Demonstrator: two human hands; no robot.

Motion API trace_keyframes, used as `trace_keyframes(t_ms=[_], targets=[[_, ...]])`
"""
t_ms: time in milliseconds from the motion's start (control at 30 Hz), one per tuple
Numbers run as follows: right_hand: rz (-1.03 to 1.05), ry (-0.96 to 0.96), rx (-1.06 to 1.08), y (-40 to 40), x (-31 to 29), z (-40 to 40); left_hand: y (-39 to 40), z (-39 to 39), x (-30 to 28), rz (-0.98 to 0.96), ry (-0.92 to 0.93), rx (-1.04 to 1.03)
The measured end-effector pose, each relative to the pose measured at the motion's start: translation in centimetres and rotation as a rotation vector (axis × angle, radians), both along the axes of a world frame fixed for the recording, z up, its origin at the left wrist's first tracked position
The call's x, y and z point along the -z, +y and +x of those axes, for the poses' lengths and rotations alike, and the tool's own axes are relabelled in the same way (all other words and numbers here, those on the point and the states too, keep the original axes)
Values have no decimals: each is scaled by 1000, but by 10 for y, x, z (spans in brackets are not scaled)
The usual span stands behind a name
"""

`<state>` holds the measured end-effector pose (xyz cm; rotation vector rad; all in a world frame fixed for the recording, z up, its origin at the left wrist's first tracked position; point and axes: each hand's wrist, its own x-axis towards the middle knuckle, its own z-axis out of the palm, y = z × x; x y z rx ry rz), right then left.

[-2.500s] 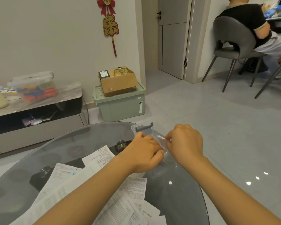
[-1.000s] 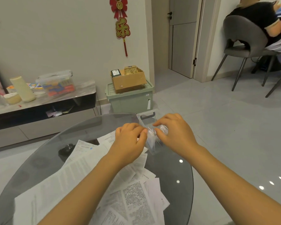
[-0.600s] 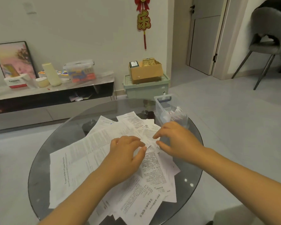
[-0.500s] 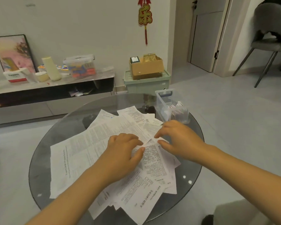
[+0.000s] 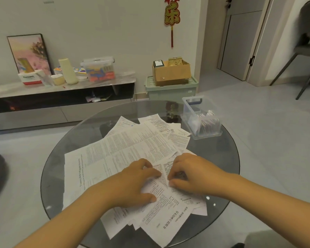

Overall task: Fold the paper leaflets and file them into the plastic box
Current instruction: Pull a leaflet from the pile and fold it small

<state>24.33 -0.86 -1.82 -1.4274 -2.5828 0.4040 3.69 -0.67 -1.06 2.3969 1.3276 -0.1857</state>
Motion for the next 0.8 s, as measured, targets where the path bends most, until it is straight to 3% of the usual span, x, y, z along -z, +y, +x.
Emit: trace_keyframes(t_ms=[433,667,800], targets=[[-212,127,55,7,2,-20,18,4,10,75,-188,39],[-280,287,297,18,-7,-8,15,10,3,413,-316,-93],[-282,353,449,25,1,-3,14,7,2,378,-307,-91]])
